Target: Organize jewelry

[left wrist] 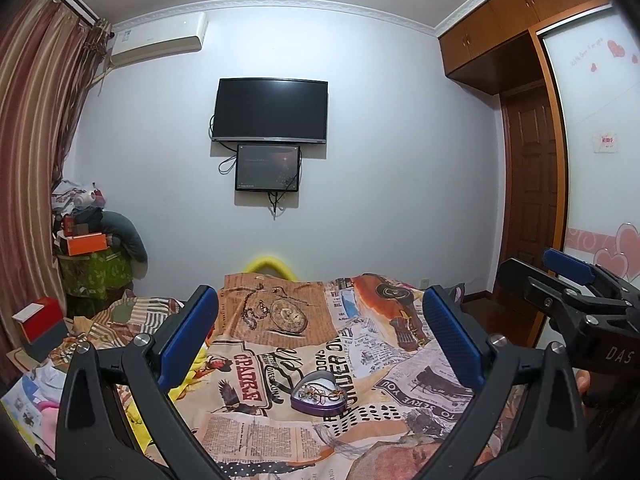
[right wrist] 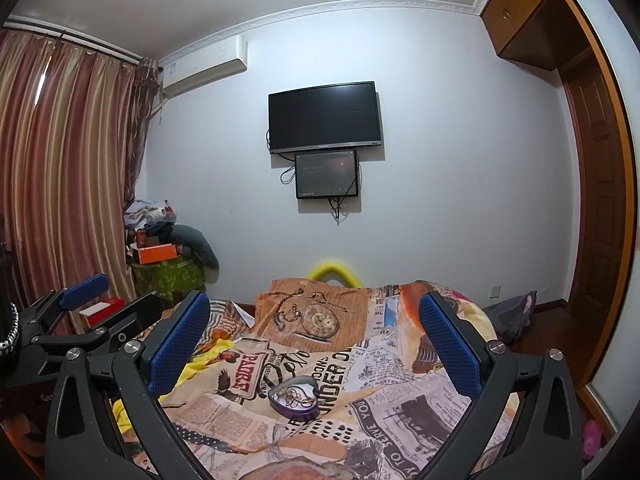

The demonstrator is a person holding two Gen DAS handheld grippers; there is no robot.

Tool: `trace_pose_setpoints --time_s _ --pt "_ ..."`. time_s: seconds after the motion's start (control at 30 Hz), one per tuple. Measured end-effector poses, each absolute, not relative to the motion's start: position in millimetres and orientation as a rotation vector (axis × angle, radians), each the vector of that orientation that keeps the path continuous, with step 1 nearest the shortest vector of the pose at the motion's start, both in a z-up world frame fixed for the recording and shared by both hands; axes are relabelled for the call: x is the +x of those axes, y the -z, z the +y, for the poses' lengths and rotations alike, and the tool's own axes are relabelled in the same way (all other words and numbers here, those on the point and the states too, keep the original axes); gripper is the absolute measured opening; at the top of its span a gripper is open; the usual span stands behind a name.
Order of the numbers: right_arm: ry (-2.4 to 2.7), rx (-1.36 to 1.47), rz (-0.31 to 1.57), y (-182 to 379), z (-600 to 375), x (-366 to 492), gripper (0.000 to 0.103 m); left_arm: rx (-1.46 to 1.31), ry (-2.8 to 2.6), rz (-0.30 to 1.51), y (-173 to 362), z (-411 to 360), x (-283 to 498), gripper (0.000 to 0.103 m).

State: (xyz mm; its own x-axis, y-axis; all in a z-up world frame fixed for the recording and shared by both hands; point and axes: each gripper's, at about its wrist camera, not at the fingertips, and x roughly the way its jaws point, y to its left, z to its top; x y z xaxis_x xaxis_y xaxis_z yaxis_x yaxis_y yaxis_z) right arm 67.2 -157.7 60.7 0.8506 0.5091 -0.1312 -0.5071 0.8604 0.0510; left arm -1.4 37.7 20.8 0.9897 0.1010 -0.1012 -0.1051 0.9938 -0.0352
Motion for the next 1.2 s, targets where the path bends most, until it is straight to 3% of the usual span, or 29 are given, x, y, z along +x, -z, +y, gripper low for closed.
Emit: trace_pose_setpoints --time_s 1.2 --pt "-0.526 0.032 0.147 -60.2 -159.7 71.0 0.103 -0.064 -0.109 0.103 -20.3 41.6 -0.3 0.103"
